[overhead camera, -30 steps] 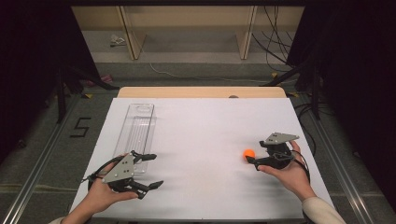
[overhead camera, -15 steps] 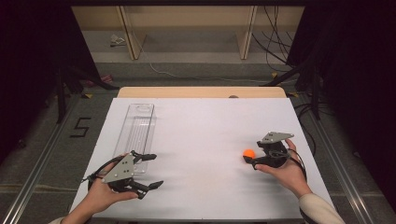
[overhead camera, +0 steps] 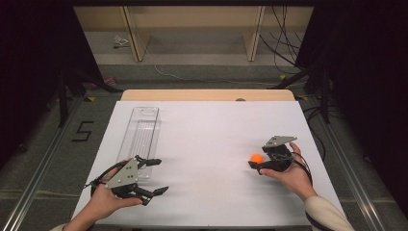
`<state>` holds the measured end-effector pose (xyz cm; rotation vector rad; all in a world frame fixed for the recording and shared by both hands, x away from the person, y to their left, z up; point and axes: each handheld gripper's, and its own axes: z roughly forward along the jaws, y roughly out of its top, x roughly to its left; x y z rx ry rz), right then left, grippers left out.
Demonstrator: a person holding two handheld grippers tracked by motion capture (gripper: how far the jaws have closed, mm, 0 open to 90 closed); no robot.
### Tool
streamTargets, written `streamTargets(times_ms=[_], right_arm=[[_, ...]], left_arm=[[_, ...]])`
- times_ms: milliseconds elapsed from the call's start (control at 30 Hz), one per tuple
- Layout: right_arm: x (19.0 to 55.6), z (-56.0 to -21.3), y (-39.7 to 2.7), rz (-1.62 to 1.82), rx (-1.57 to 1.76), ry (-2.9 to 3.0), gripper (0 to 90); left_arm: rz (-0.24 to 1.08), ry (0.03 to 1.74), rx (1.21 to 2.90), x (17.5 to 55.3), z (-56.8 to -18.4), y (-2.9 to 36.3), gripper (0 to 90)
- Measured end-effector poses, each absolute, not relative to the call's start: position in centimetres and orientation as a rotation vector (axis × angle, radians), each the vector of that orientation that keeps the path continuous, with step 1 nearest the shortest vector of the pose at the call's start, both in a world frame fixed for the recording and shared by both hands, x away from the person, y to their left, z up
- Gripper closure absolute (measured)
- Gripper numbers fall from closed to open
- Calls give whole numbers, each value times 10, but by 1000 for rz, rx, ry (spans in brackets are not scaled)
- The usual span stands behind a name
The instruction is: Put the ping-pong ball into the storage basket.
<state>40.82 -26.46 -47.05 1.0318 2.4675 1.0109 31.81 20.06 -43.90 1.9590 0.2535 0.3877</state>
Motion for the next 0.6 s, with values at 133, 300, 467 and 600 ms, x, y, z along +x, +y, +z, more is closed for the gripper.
streamTargets(times_ms=[133,300,467,600], right_arm=[[410,-473,-264,999,1039,2476,171],[412,-475,-262,986,1039,2484,180],[413,-477,-260,975,1036,2495,194],[414,-479,-260,973,1038,2502,231]], left_arm=[[388,254,1958,318,-439,201,166],[387,254,1959,318,-439,201,166],[387,253,1959,318,-439,201,166],[387,253,1959,318,-439,201,166]])
